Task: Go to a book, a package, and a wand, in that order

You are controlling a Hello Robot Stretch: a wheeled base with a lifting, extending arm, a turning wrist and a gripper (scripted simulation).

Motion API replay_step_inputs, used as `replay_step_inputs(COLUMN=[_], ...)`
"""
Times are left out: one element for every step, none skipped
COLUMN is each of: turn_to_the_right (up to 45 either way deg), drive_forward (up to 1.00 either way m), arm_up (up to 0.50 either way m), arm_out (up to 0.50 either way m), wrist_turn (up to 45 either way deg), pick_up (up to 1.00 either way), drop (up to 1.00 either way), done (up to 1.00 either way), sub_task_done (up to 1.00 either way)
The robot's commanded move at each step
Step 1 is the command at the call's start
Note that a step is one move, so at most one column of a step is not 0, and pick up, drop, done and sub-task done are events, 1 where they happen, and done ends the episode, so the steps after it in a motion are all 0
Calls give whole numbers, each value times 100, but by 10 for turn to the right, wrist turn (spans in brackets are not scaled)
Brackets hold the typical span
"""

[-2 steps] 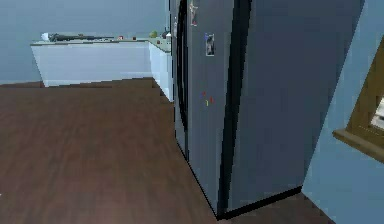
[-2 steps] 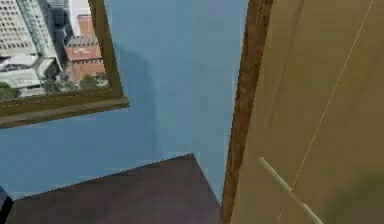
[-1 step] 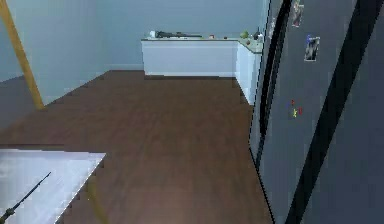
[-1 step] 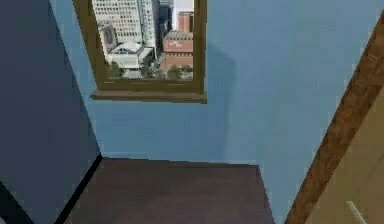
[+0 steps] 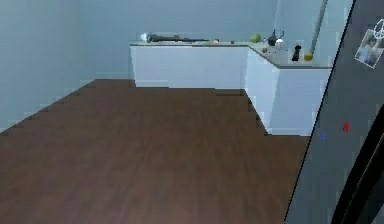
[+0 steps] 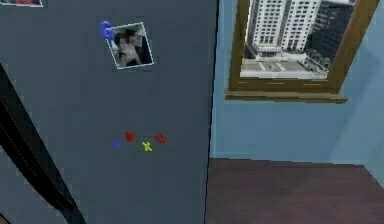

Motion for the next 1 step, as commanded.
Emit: replay_step_inputs(turn_to_the_right=[-90], drive_forward=[0], arm_up=[0], arm_out=[0], wrist_turn=[0], pick_up=[0], drop=[0], done=[0], sub_task_done=[0])
